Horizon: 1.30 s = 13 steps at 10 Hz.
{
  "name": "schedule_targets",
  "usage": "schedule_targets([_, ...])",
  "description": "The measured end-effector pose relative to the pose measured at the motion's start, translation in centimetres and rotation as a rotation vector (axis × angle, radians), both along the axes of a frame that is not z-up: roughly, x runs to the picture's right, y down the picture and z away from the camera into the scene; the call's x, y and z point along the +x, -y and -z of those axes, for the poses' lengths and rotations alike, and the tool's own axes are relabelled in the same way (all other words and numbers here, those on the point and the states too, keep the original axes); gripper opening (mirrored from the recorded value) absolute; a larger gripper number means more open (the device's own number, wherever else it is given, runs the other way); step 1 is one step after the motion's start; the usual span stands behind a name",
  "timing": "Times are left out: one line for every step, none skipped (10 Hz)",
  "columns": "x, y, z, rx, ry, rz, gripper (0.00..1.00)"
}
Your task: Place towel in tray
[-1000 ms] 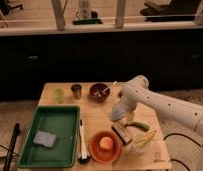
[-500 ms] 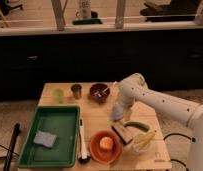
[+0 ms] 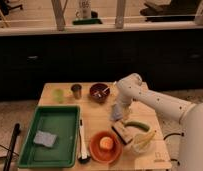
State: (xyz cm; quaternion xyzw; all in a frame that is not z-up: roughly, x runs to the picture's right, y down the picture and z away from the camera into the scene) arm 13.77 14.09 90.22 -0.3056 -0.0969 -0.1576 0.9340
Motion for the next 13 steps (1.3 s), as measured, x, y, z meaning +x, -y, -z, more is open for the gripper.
schedule_targets([0.1,-0.2,-0.7,-0.007,0.001,-0.002,0.64])
schedule_targets([0.3,-0.5,-1.1,-0.015,-0.001,-0.004,0.57])
schedule_targets([0.4,-0.7,-1.5,-0.027,0.000,-0.010,0.44])
schedule_targets([0.4,-0.7,-1.5,-0.027,0.000,-0.009,0.36])
schedule_targets([0.5,-0.7,-1.4,-0.028,0.000,-0.007,0.27])
schedule_targets([0.6,-0.4,-1.2,-0.025,-0.001,-0.008,0.16])
schedule_targets([0.7,-0.2,-1.2,-0.021,-0.004,-0.004,0.05])
schedule_targets([0.7,-0.3,-1.1,-0.025,-0.004,-0.003,0.01])
schedule_targets([0.8,-0.4,-1.0,-0.029,-0.005,-0.004,0.00])
schedule_targets([0.9,-0.3,-0.8,-0.029,-0.007,-0.002,0.00])
schedule_targets([1.3,0.0,-0.3,-0.024,-0.010,0.000,0.00])
schedule_targets([1.5,0.9,0.6,-0.009,-0.008,-0.001,0.00])
schedule_targets([1.4,2.6,2.1,0.011,0.001,0.002,0.00])
